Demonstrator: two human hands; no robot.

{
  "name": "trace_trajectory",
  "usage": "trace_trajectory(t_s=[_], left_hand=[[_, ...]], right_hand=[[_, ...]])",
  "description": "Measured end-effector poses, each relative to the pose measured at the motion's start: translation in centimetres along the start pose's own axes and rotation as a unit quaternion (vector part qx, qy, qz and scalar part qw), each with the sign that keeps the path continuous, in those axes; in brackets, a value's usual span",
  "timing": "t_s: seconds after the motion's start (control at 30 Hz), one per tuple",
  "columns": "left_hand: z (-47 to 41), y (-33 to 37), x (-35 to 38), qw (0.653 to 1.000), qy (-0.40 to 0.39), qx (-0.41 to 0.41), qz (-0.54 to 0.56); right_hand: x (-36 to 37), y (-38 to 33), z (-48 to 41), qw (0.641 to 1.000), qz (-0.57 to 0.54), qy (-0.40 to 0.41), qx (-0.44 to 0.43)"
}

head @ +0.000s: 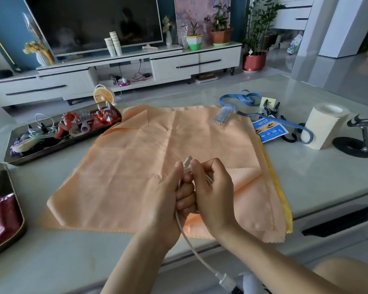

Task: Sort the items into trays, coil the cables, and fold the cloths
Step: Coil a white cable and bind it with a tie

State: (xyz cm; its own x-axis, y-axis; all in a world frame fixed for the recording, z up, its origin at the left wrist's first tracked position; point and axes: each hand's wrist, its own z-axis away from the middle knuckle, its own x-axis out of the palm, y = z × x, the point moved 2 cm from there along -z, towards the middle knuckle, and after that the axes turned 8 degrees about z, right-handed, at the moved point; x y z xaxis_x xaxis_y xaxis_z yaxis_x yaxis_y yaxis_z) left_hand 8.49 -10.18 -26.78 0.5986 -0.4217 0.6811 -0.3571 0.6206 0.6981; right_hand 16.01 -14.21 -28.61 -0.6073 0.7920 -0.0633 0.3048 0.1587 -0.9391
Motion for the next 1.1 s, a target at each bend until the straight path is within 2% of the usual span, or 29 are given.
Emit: trace_trajectory(t_s=[0.07,0.17,0.23,0.27,0.33,0.4,0.43,0.5,0.57,0.63,0.7,0.77,0.83,0.93,1.1], left_hand=[[-0.1,-0.2,0.0,0.999,0.008,0.024,-0.039],[-0.2,-0.2,0.0,0.999,0.009,0.029,-0.033],[-0.2,0.4,-0.2,0.999,0.011,0.045,-0.01],[-0.2,0.8,-0.4,0.998,0.013,0.058,0.011],[-0.2,2.0,-1.0,0.994,0.021,0.079,0.076],[-0.3,3.4,-1.7,0.987,0.03,0.097,0.126],[-0.3,4.0,-2.1,0.984,0.033,0.106,0.14],[-0.3,4.9,-2.7,0.979,0.029,0.113,0.167],[-0.2,5.4,-3.2,0.976,0.024,0.114,0.184],[0.1,5.6,-3.7,0.976,0.022,0.107,0.188],[0.3,5.2,-3.8,0.977,0.022,0.096,0.187],[0.4,4.4,-3.5,0.98,0.019,0.081,0.183],[0.4,3.3,-2.9,0.98,0.007,0.067,0.189],[0.6,2.0,-2.1,0.977,-0.015,0.053,0.204],[0.6,0.7,-1.0,0.979,-0.016,0.041,0.2]], right_hand=[[0.0,0.0,0.1,1.0,-0.017,0.002,0.024],[0.1,0.0,-0.1,0.997,-0.031,-0.005,0.071],[0.0,-0.1,-0.1,0.99,-0.044,-0.064,0.114],[0.0,-0.1,0.0,0.981,-0.052,-0.123,0.139],[-0.1,-0.2,0.8,0.932,-0.078,-0.286,0.209],[-0.4,-0.5,1.8,0.855,-0.093,-0.434,0.268],[-0.7,-0.7,2.1,0.826,-0.095,-0.484,0.275],[-1.3,-1.0,2.0,0.805,-0.092,-0.524,0.262],[-1.9,-0.8,1.1,0.818,-0.076,-0.512,0.251],[-2.5,-0.6,-0.4,0.85,-0.033,-0.469,0.235],[-3.0,-0.3,-1.8,0.886,0.002,-0.402,0.232],[-3.2,0.3,-2.6,0.909,-0.036,-0.322,0.264],[-2.9,0.7,-2.9,0.906,-0.129,-0.25,0.317],[-2.5,1.3,-2.8,0.879,-0.234,-0.171,0.379],[-1.3,1.4,-1.0,0.917,-0.146,-0.167,0.331]])
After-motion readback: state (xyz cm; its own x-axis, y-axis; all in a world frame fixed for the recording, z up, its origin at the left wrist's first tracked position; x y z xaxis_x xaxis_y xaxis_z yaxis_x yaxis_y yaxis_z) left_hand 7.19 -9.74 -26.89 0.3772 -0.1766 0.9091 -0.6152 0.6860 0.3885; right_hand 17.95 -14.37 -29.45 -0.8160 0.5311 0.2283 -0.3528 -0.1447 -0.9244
